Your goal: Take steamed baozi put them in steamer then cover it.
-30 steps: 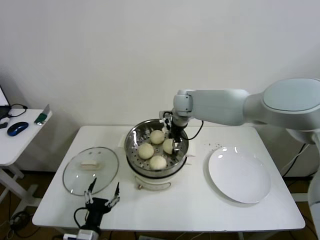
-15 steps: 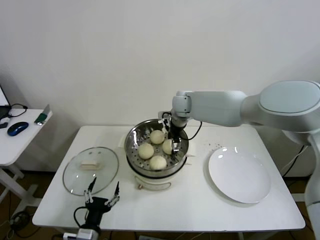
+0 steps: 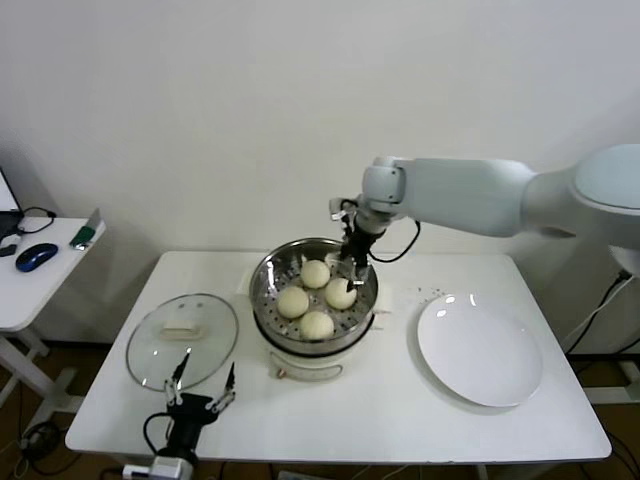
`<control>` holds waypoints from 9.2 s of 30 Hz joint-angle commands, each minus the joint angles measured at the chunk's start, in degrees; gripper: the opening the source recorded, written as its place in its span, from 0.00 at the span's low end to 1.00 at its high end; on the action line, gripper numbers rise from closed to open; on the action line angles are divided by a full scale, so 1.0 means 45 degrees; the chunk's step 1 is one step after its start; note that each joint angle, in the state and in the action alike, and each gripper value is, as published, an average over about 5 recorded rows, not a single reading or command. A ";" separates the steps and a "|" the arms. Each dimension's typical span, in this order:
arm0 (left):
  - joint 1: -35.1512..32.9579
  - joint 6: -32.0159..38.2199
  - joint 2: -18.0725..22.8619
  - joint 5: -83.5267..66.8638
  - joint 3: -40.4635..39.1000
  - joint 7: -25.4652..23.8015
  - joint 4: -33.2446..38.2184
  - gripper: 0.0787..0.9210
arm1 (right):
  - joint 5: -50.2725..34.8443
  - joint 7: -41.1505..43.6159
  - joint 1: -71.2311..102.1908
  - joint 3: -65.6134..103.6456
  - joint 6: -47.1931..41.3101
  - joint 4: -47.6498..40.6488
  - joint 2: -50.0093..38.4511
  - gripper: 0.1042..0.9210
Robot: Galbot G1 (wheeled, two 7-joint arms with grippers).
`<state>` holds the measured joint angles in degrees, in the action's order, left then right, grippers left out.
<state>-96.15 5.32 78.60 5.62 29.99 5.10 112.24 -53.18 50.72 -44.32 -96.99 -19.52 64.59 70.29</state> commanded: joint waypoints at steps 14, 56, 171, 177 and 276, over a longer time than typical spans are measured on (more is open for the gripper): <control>0.0506 -0.0328 0.0247 0.0465 0.0247 0.0195 -0.0079 0.88 | 0.1080 -0.7536 0.7298 0.9691 0.3110 0.5381 -0.9373 0.88; 0.0811 -0.2397 -0.0734 1.6195 0.2378 -0.0687 0.0090 0.88 | 0.5215 -0.8455 2.6923 2.9621 0.3722 0.7817 -0.2350 0.88; 0.8318 -1.1182 -0.5615 1.4571 -0.6238 -0.4225 0.2414 0.08 | 0.8430 -0.7466 2.5926 2.9091 0.4002 0.5517 -0.1853 0.88; 1.0339 -1.1182 -0.3315 1.6095 -0.8008 -0.5717 0.1196 0.08 | 0.8652 -0.7561 2.5732 2.9034 0.4026 0.5318 -0.1782 0.88; 0.9198 -1.1182 -0.1451 1.5522 -0.8474 -0.4834 0.0488 0.60 | 0.9219 -0.7840 2.5571 2.9746 0.3578 0.4942 -0.1243 0.88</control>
<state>-50.33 -42.21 75.53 78.53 -10.00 -16.29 104.00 -11.22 16.13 71.07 36.98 -1.65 86.55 65.01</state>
